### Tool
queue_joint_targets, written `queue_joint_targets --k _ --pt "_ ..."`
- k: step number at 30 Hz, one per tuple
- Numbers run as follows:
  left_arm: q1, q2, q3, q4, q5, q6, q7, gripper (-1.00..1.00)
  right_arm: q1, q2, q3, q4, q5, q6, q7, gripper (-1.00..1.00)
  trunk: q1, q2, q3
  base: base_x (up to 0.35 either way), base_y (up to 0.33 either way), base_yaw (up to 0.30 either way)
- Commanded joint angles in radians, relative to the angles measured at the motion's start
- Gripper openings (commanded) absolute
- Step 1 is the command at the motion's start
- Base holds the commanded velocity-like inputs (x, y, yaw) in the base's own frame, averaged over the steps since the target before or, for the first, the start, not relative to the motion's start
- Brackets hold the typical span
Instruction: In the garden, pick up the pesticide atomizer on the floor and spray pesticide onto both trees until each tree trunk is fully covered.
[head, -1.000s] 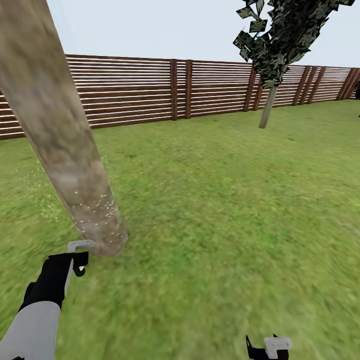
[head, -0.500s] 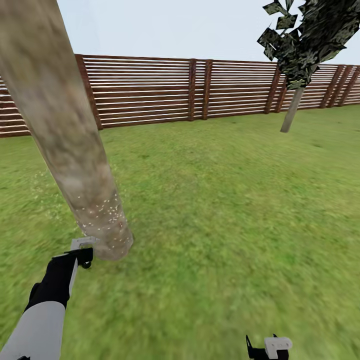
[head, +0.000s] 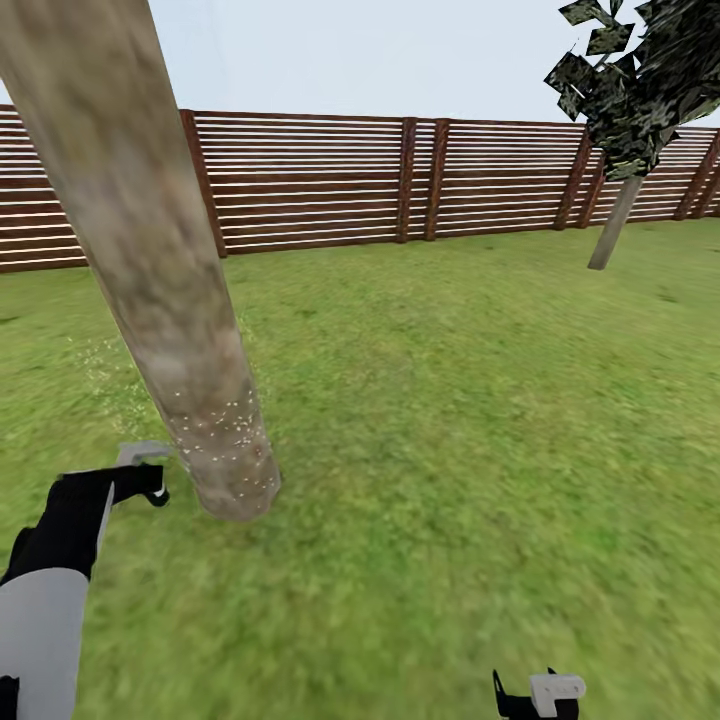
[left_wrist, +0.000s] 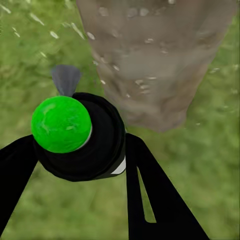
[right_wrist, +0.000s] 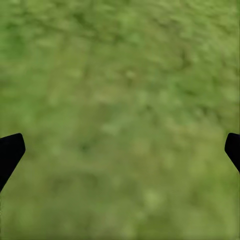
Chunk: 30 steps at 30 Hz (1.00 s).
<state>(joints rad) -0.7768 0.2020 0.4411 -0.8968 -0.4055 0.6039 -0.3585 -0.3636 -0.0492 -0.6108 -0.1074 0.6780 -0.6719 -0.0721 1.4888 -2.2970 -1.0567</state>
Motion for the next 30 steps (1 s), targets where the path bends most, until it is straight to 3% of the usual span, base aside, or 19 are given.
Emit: queue_joint_targets --k 1,6,10,11,13,16,23,30 --pt "0.006 0.004 -0.005 -0.022 0.001 0.000 -0.006 -1.00 0.000 0.000 0.000 0.000 0.000 0.000 0.000 1.00 0.000 0.000 0.000 0.000 0.000 0.000" --pt "0.005 -0.010 -0.006 -0.040 0.001 0.002 -0.008 -1.00 0.000 0.000 0.000 0.000 0.000 0.000 0.000 1.00 0.000 0.000 0.000 -0.127 0.037 0.000" --pt "0.004 -0.006 -0.007 -0.058 -0.001 0.017 -0.010 -1.00 0.000 0.000 0.000 0.000 0.000 0.000 0.000 1.00 0.000 0.000 0.000 -0.329 0.090 0.000" --pt "0.005 -0.008 -0.012 -0.099 0.000 0.064 -0.011 -1.00 0.000 0.000 0.000 0.000 0.000 0.000 0.000 1.00 0.000 0.000 0.000 -0.140 0.033 0.000" --pt "-0.009 -0.006 -0.069 -0.145 0.002 0.128 -0.011 -1.00 0.000 0.000 0.000 0.000 0.000 0.000 0.000 1.00 0.000 0.000 0.000 -0.040 0.010 0.000" --pt "-0.064 0.006 -0.088 -0.152 0.003 0.228 -0.016 -1.00 0.000 0.000 0.000 0.000 0.000 0.000 0.000 1.00 0.000 0.000 0.000 -0.008 0.002 0.000" --pt "-0.067 -0.007 -0.093 -0.157 0.002 0.240 -0.020 -1.00 0.000 0.000 0.000 0.000 0.000 0.000 0.000 1.00 0.000 0.000 0.000 0.000 -0.012 0.180" --pt "-0.064 -0.008 -0.093 -0.194 0.001 0.240 -0.019 -1.00 0.000 0.000 0.000 0.000 0.000 0.000 0.000 1.00 0.000 0.000 0.000 -0.038 -0.246 0.017"
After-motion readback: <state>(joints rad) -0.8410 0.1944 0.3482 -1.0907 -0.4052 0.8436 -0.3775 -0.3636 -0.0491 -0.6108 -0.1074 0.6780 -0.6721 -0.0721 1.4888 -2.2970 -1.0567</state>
